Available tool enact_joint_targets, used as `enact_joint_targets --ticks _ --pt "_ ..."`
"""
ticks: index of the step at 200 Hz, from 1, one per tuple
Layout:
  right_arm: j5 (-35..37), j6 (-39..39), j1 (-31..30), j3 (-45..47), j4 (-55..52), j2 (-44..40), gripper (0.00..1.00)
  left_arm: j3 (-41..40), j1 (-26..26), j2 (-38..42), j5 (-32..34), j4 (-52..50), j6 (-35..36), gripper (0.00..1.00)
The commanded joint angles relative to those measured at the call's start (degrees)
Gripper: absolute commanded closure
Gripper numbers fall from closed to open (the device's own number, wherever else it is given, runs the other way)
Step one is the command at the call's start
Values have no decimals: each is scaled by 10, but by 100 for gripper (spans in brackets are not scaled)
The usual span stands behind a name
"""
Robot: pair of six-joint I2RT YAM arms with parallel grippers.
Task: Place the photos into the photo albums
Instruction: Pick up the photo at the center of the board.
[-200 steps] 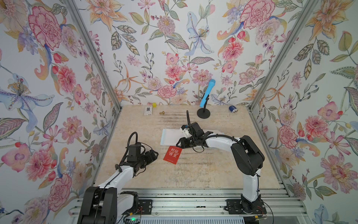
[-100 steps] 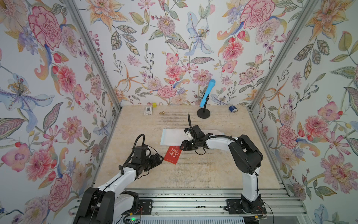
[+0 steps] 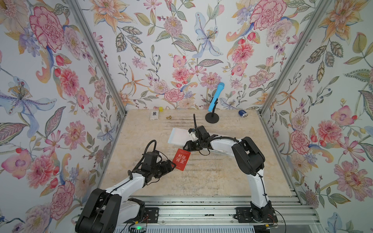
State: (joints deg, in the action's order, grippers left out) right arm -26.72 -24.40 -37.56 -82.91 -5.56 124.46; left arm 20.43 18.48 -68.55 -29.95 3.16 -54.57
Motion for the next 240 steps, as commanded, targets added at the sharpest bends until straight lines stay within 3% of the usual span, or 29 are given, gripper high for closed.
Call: enact_joint_targets --ticks 1,50,125,192,218,240 --pt "-48 11 1 13 -21 15 54 -10 8 -32 -6 -22 -17 14" --pt "-73 8 -7 72 -21 -33 54 -5 7 -102 -23 54 -23 14" --pt "-59 -44 -24 212 30 -139 54 62 -32 -148 15 -6 59 13" --pt "-28 -89 -12 282 46 -210 54 121 -56 -145 40 -75 110 13" --pt "-6 -92 0 275 45 -207 54 113 -55 -98 54 -120 115 13" --pt "-12 -92 -3 248 43 -176 54 104 -55 -81 26 -153 130 15"
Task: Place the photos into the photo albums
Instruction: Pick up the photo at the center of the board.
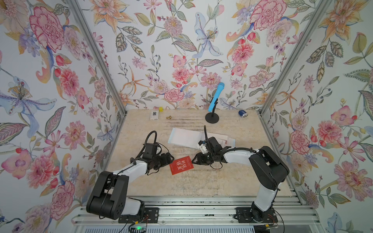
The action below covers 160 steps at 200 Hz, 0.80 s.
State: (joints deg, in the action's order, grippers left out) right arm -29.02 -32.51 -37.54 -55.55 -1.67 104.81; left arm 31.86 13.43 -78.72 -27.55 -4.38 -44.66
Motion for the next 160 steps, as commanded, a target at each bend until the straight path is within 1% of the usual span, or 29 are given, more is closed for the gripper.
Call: enact_joint_targets --ticks 1,16,29,41,61,90,115,144,160 --pt "10 -11 -4 -28 4 23 54 -10 -5 20 1 -81 32 15" --pt "0 -10 -8 -43 5 43 54 -1 2 13 -6 -130 55 16" --pt "-5 -10 -12 -51 5 54 54 -5 14 17 -8 -138 55 17" --pt "-18 -12 -15 -58 5 65 54 -17 20 23 -25 -118 40 17" --pt "-40 -15 -18 -66 7 77 54 -44 21 22 -60 -58 8 21" --pt "-73 -37 -16 -57 35 81 54 -60 31 8 -83 8 -26 23" --pt "-103 -66 -11 -45 75 82 54 -60 34 -8 -87 30 -31 23" --pt "-142 -113 -4 -32 141 83 54 -60 34 -27 -85 34 -21 23" --pt "-153 -127 -2 -30 156 79 54 -59 34 -35 -79 34 -17 23"
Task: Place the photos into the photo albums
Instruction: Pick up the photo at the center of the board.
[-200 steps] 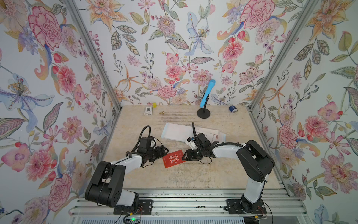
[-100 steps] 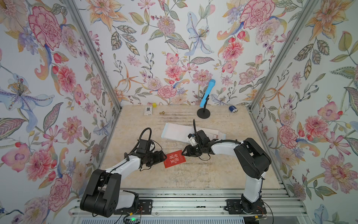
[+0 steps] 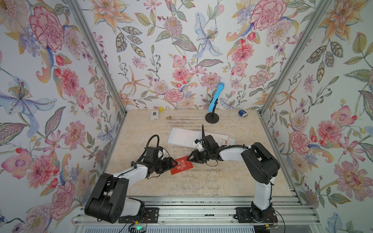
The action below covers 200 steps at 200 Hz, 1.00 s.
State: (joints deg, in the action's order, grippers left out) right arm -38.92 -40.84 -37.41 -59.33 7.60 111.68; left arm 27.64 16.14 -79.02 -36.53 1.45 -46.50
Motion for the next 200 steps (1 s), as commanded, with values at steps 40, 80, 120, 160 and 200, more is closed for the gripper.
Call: enact_joint_targets --ticks 40,80,120,160,200 --pt "-61 -31 0 8 32 -16 54 -8 6 -41 26 -22 6 23" --pt "-55 -21 -1 19 8 -55 54 -2 6 -55 26 -11 7 23" --pt "-46 -19 0 22 4 -60 57 7 6 -61 23 -6 9 23" --pt "-37 -4 -1 16 -20 -63 70 11 6 -50 29 -6 9 23" --pt "-17 24 0 11 -65 -83 89 20 5 -39 34 7 7 23"
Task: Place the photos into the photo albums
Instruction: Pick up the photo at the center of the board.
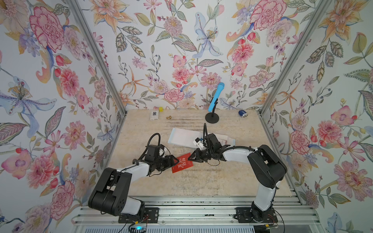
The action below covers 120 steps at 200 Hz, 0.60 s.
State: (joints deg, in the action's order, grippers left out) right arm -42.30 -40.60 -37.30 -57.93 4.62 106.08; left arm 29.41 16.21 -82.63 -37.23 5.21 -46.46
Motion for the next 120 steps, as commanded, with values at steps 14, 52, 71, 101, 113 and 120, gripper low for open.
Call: enact_joint_targets --ticks 14,52,71,101,113,120 --pt "19 24 14 -1 -40 -32 94 7 5 1 44 -28 7 23" --pt "21 27 24 1 -45 -47 99 20 -6 1 45 -31 14 22" --pt "22 31 28 0 -47 -57 100 24 -16 7 47 -30 15 22" --pt "22 38 42 -3 -57 -77 100 38 -30 22 52 -32 17 22" --pt "21 42 49 -2 -60 -86 100 44 -37 26 54 -32 18 22" --pt "21 43 53 -1 -62 -93 100 48 -41 28 56 -32 19 22"
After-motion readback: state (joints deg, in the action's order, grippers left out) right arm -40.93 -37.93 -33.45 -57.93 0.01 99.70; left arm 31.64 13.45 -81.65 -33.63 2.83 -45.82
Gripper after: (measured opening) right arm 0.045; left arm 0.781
